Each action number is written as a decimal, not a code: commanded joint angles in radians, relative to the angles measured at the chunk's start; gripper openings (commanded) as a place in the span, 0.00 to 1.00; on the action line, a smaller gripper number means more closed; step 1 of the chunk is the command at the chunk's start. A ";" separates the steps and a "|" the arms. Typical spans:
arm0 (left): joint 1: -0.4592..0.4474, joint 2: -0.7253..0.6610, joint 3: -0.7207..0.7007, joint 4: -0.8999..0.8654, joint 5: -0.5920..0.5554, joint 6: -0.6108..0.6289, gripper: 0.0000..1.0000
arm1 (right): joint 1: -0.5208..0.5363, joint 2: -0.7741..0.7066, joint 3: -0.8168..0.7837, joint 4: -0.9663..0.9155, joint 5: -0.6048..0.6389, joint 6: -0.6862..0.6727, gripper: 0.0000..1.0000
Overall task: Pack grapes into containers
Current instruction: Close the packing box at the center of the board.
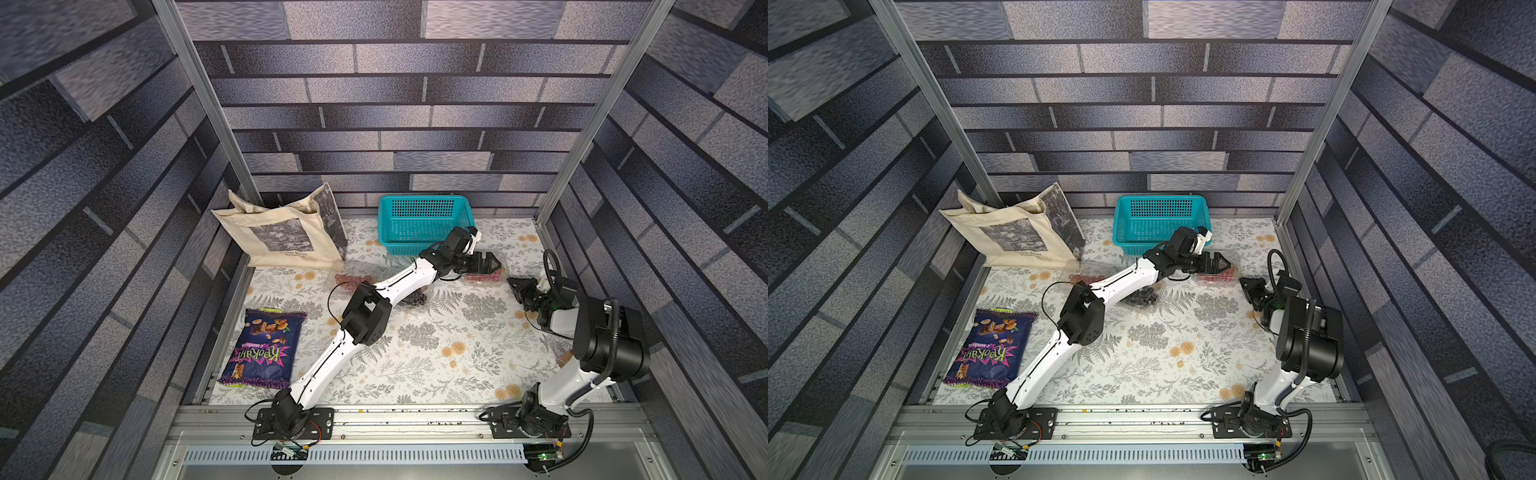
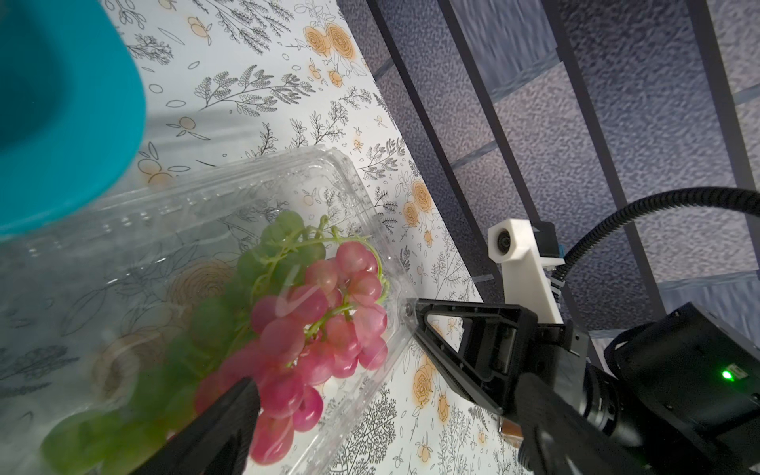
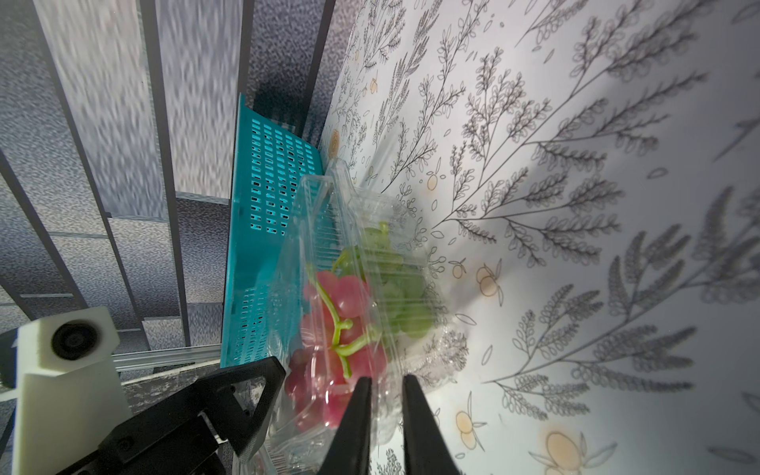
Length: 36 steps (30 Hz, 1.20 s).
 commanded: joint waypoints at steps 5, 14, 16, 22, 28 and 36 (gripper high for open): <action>0.007 0.047 0.015 -0.059 0.013 -0.016 1.00 | 0.013 0.033 -0.026 -0.045 0.019 0.001 0.14; 0.009 0.051 0.014 -0.058 0.015 -0.016 1.00 | 0.017 0.025 -0.037 -0.048 0.034 0.022 0.13; 0.010 0.050 0.013 -0.059 0.015 -0.016 1.00 | 0.022 0.020 -0.044 -0.050 0.046 0.025 0.13; 0.015 0.051 0.008 -0.059 0.020 -0.018 1.00 | 0.040 0.014 -0.052 -0.050 0.067 0.039 0.12; 0.017 0.035 0.010 -0.072 0.012 0.005 1.00 | 0.041 -0.032 -0.048 -0.084 0.092 0.036 0.16; 0.023 -0.033 0.016 -0.110 -0.011 0.068 1.00 | 0.040 -0.130 -0.017 -0.209 0.122 0.010 0.44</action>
